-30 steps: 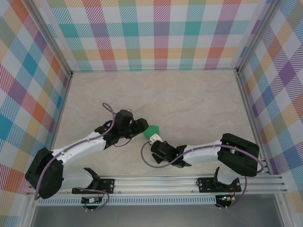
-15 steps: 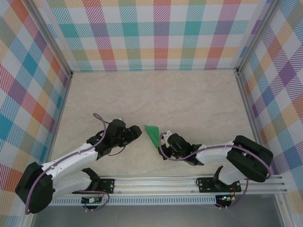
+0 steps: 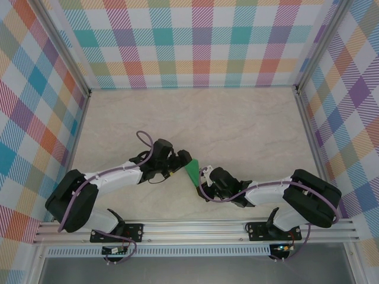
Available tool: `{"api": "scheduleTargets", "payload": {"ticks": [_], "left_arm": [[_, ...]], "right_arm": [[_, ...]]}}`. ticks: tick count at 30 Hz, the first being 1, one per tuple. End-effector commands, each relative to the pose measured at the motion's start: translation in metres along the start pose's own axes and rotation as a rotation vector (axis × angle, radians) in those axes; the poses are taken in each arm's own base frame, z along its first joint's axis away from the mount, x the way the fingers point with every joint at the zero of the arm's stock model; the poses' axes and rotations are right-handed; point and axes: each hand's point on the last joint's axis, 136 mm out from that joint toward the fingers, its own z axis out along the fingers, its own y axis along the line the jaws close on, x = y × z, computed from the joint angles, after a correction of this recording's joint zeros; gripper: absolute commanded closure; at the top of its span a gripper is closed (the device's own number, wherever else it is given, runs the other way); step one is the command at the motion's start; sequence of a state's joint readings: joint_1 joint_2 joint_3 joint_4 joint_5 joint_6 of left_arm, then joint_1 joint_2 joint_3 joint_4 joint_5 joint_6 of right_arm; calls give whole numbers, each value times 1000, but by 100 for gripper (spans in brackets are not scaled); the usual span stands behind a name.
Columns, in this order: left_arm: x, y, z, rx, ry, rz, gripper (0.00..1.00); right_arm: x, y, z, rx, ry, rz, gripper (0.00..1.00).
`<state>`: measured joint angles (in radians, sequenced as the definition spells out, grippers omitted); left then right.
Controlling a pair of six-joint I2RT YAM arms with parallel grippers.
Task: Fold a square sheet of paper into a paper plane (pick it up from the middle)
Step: Fold the wing for the fifth time at the center of the table.
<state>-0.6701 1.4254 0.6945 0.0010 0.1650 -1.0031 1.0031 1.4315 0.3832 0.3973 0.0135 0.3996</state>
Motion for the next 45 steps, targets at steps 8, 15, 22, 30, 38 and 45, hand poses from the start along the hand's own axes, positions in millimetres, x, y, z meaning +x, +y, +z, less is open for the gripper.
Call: {"api": "scheduleTargets", "payload": {"ticks": [8, 15, 22, 30, 38, 45], "left_arm": [[9, 10, 26, -112, 97, -16, 41], [7, 10, 21, -123, 92, -4, 73], [7, 13, 21, -144, 90, -5, 96], [7, 12, 23, -139, 94, -12, 100], [7, 10, 22, -136, 95, -13, 100], [6, 10, 22, -140, 94, -14, 100]], "right_arm": [[0, 4, 2, -3, 41, -114, 81], [2, 4, 3, 15, 71, -136, 75], [-10, 10, -8, 66, 66, -133, 57], [-18, 4, -11, 255, 94, -175, 54], [-13, 12, -5, 391, 137, -283, 51], [-13, 11, 2, 473, 152, -312, 74]]}}
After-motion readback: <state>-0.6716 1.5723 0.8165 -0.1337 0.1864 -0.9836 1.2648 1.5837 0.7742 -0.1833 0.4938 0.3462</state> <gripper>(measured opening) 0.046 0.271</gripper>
